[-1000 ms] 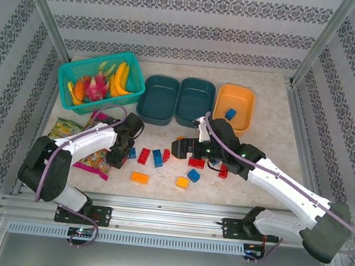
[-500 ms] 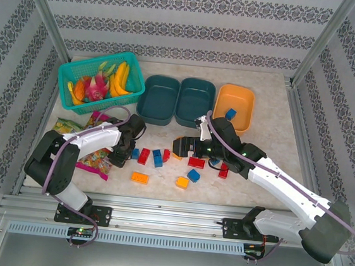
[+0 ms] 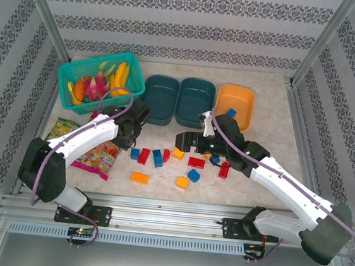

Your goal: Sort the legos into containers by color

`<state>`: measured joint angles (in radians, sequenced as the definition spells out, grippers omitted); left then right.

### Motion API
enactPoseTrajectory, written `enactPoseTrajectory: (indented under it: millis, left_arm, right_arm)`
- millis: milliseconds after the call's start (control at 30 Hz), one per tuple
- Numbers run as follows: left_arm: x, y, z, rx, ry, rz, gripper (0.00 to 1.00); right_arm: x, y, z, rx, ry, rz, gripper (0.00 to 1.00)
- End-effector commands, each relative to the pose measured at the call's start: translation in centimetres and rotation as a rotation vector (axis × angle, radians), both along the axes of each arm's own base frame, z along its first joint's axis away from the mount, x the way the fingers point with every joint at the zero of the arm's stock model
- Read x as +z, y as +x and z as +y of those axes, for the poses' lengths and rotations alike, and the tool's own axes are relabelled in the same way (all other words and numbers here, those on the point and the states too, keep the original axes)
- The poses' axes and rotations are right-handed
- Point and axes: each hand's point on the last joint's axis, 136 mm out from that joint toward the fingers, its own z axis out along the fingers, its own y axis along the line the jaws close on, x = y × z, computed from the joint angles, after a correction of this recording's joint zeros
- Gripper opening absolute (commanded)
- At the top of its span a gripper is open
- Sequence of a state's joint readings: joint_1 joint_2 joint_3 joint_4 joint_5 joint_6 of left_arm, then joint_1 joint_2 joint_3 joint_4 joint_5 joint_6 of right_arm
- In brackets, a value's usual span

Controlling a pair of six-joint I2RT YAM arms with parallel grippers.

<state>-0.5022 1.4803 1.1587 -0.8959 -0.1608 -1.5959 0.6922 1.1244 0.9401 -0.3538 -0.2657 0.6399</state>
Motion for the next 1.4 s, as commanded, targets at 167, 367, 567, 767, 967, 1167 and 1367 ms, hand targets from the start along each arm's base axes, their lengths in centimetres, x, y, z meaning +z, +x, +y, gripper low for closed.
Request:
enactPoseTrajectory:
  millis: [167, 367, 567, 767, 967, 1167, 1367]
  left_arm:
    - [4.0, 9.4, -3.9, -0.415, 0.089, -0.079, 0.41]
    - [2.1, 17.1, -6.1, -0.578, 0.068, -0.050, 0.45]
    - [-1.8, 21.6, -6.5, -0.641, 0.091, 0.002, 0.47]
    - [-4.8, 22.6, -6.0, -0.631, 0.055, 0.036, 0.54]
    - [-4.0, 23.0, -7.3, -0.656, -0.006, -0.005, 0.70]
    - [2.6, 22.8, -7.9, -0.669, 0.001, -0.136, 0.79]
    - [11.5, 18.0, -10.1, -0.853, 0.019, -0.333, 0.98]
  right_arm:
    - [5.2, 4.5, -2.0, -0.201, 0.133, -0.109, 0.95]
    - [6.7, 7.2, -3.1, -0.312, 0.188, -0.129, 0.95]
    - [6.9, 7.6, -4.3, -0.360, 0.197, -0.111, 0.95]
    - [5.8, 6.6, -6.5, -0.412, 0.157, -0.092, 0.95]
    - [3.4, 5.2, -9.3, -0.480, 0.055, -0.043, 0.94]
    - [-0.5, 4.2, -11.0, -0.434, -0.205, 0.055, 0.87]
    - [-5.3, 4.5, -10.0, -0.247, -0.435, 0.204, 0.74]
